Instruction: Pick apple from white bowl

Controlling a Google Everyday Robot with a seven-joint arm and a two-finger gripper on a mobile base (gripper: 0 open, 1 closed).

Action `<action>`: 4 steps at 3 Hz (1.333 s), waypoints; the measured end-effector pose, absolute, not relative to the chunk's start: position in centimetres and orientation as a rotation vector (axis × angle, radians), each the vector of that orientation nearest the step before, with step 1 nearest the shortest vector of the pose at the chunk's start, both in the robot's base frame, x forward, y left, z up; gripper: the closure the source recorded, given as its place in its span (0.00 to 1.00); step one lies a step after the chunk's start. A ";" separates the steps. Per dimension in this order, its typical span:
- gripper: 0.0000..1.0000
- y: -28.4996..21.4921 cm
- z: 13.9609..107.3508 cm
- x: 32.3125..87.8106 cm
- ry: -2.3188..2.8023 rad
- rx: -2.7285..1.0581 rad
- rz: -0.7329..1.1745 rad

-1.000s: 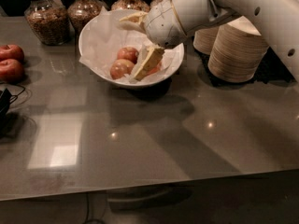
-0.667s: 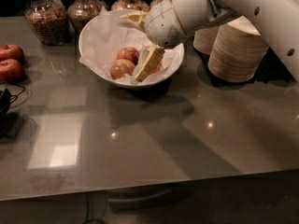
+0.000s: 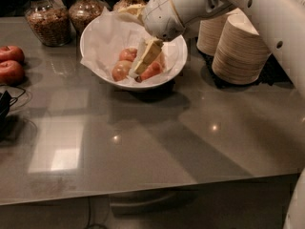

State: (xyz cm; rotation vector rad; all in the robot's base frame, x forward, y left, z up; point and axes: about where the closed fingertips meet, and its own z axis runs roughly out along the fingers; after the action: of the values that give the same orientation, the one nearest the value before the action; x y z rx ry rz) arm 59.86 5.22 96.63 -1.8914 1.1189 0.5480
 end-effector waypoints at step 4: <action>0.16 4.2 93.3 63.4 1.203 -1.879 0.566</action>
Offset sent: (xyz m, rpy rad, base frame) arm 0.0483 -0.0230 -0.0252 -0.0240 0.0341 -0.0720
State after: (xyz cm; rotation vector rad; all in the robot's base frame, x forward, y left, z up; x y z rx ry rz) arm 63.36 4.18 93.27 -1.8791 1.2030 0.5665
